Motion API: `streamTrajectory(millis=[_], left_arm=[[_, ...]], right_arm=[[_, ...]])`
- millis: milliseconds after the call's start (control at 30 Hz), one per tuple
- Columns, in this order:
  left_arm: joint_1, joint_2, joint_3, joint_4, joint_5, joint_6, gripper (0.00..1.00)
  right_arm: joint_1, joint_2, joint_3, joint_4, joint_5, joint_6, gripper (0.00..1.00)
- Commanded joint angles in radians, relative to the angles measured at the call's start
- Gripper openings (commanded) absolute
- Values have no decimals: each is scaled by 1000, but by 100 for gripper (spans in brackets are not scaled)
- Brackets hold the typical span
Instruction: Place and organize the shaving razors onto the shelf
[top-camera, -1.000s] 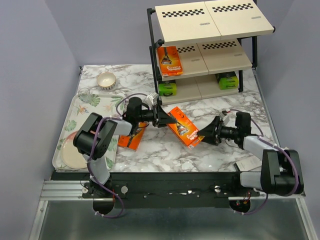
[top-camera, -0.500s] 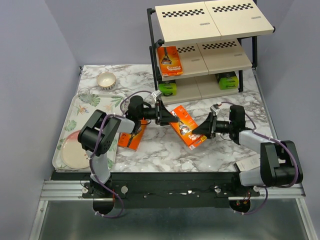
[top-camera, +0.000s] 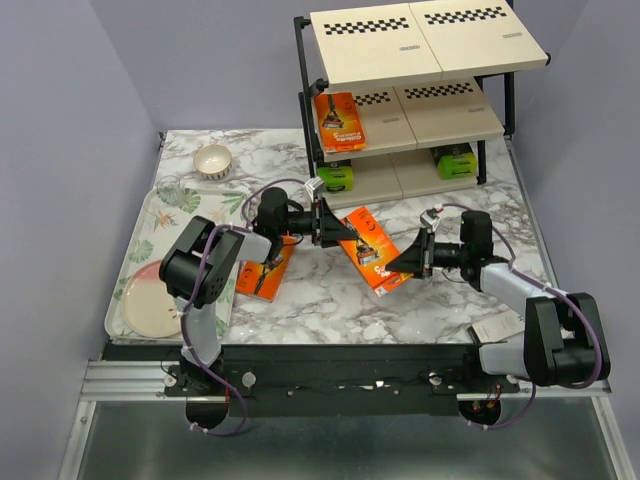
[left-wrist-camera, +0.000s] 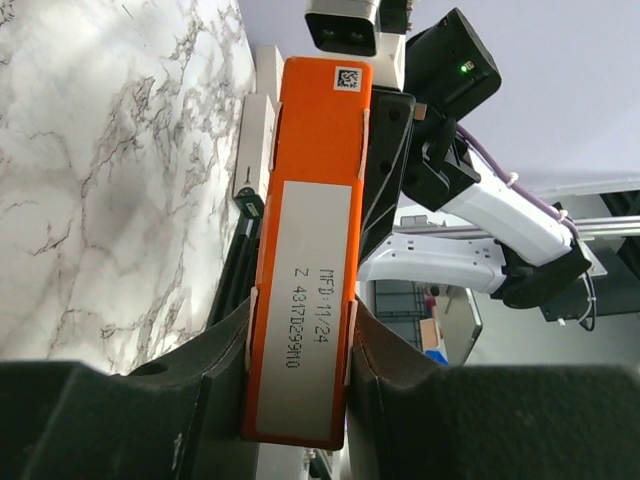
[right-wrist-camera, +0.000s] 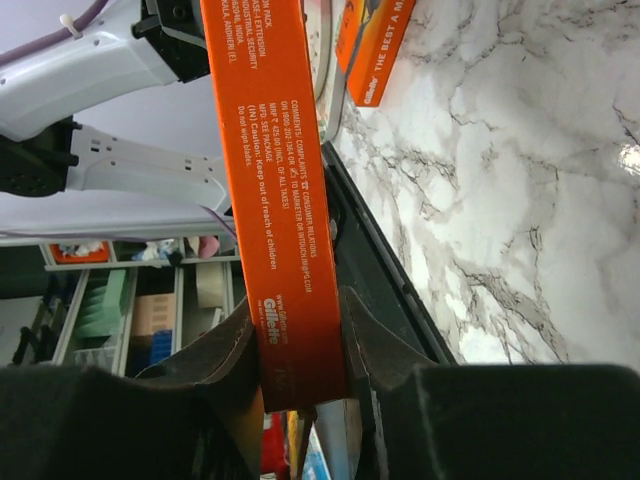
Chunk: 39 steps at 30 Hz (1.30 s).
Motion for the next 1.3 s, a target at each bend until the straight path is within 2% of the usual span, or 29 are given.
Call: streamTrajectory(millis=[0,33,100,133,200,267,300,367,400,500,633,833,1067,1133,1200,1267], left_arm=[[4,-1,39,-81,0,84,43],[8,-13,50,-146,-3,128,58],[21,-68,66,-303,-6,225,66],[45,-93,60,-335,-9,273,71],[85,-171,12,-358,21,278,74],[163,-218,-19,-418,52,319,99],[189,-266,-44,-526,64,355,99],[267,-304,-59,-644,100,478,99],[286,-335,-62,-779,104,521,99],[315,-396,-79,-898,91,635,99],[315,-430,-111,-872,64,630,99],[315,-430,-81,-939,58,692,99],[315,-429,-96,-959,48,712,99],[315,-426,-102,-953,46,709,99],[315,-421,-114,-912,46,677,99],[315,-420,-121,-878,43,652,99]], right_arm=[[5,-21,36,-78,-34,-59,29],[5,-25,47,-86,-36,-58,28],[3,-36,87,-98,-30,-49,26],[-3,-38,104,-98,-25,-43,25],[-17,-39,140,-81,-7,-4,25],[-40,-24,192,-34,-2,45,25],[-48,-15,212,-22,-2,59,24],[-66,7,281,2,-5,82,24],[-72,28,304,6,-5,88,24],[-89,76,401,47,3,144,24],[-149,151,533,49,70,151,24],[-209,286,738,9,150,134,24],[-219,436,955,-35,208,89,25],[-219,475,993,-57,229,76,30],[-219,493,1039,-87,279,48,40],[-219,514,1061,-117,299,28,45]])
